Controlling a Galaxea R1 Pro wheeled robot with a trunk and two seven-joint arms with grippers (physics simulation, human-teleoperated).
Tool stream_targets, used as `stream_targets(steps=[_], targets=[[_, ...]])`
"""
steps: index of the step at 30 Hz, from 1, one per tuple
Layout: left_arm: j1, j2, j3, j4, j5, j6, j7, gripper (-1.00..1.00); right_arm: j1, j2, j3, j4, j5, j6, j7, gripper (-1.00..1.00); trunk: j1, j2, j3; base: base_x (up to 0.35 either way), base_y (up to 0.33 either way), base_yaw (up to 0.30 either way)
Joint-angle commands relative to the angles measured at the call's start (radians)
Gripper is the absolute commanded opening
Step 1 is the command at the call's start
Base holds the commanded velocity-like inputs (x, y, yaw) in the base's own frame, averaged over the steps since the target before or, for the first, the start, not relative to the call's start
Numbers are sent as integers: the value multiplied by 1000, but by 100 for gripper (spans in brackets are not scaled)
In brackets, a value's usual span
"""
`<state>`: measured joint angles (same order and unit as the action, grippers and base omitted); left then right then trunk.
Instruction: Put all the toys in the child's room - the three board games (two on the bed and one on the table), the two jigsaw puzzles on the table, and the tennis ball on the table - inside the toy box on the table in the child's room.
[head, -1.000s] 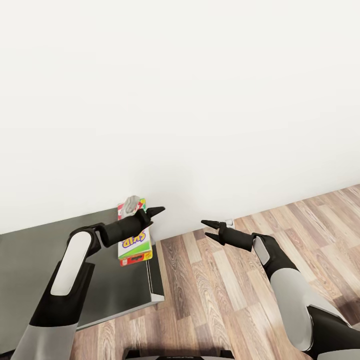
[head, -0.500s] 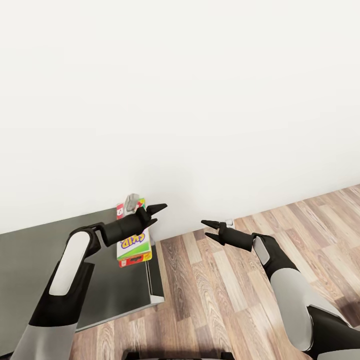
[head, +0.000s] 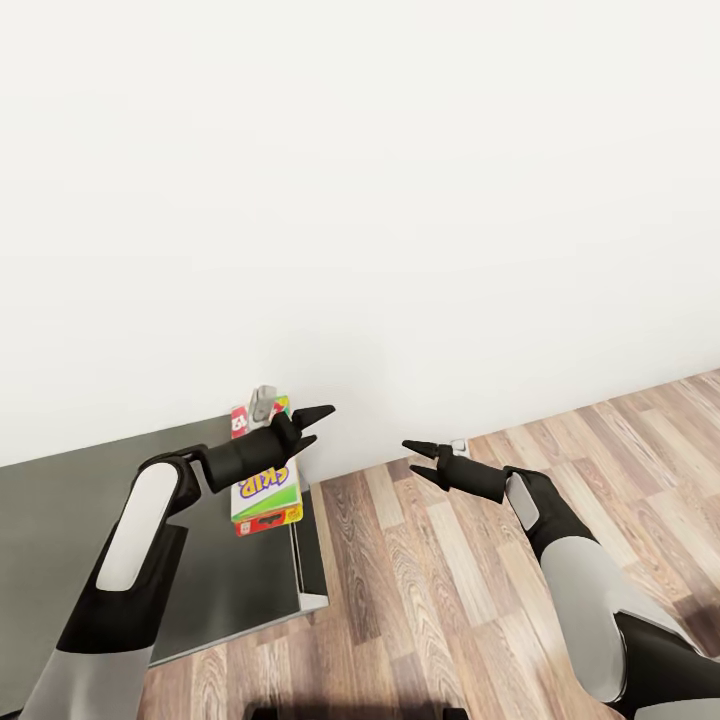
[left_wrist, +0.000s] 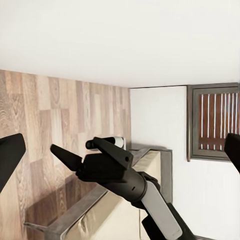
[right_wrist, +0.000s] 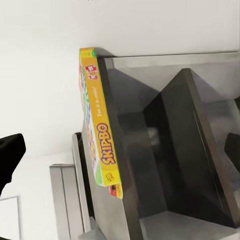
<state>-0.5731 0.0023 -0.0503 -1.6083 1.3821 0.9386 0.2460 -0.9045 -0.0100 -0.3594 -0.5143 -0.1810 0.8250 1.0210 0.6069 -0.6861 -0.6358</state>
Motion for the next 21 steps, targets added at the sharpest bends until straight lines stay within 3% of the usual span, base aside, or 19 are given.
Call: stream_targets(steps=[1,21], targets=[[-1,0,0,-1,11,1,9,100,-1,0,-3,0,0,3,2,100,0,-1,-1,0,0,0],[-1,1,0,-1,15,2,5,100,-5,-1,15,-2,7,-13,6,100,0,-1,-1,0,0,0]])
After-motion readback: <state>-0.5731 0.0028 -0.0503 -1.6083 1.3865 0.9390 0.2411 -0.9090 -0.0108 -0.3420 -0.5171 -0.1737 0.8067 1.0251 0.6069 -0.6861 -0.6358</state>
